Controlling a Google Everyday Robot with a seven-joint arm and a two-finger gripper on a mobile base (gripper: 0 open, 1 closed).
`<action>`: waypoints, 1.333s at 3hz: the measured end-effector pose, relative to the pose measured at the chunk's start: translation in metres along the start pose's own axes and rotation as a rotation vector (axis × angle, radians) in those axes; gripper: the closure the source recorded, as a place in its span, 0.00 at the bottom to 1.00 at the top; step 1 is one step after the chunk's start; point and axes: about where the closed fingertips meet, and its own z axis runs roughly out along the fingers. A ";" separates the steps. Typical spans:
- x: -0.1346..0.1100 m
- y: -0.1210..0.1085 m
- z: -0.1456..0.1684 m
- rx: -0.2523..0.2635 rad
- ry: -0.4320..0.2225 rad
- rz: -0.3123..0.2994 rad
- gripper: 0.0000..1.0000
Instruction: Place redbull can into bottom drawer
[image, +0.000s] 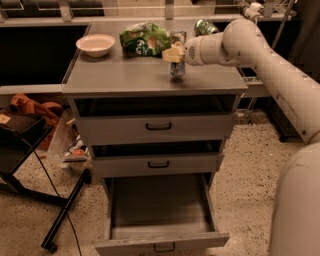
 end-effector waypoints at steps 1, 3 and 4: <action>0.000 0.012 -0.033 0.013 -0.051 -0.014 1.00; 0.042 0.045 -0.098 0.054 -0.073 0.009 1.00; 0.094 0.057 -0.107 0.077 -0.012 0.072 1.00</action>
Offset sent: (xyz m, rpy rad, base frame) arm -0.1179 -0.0564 0.0257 0.0343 -0.1040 -0.0849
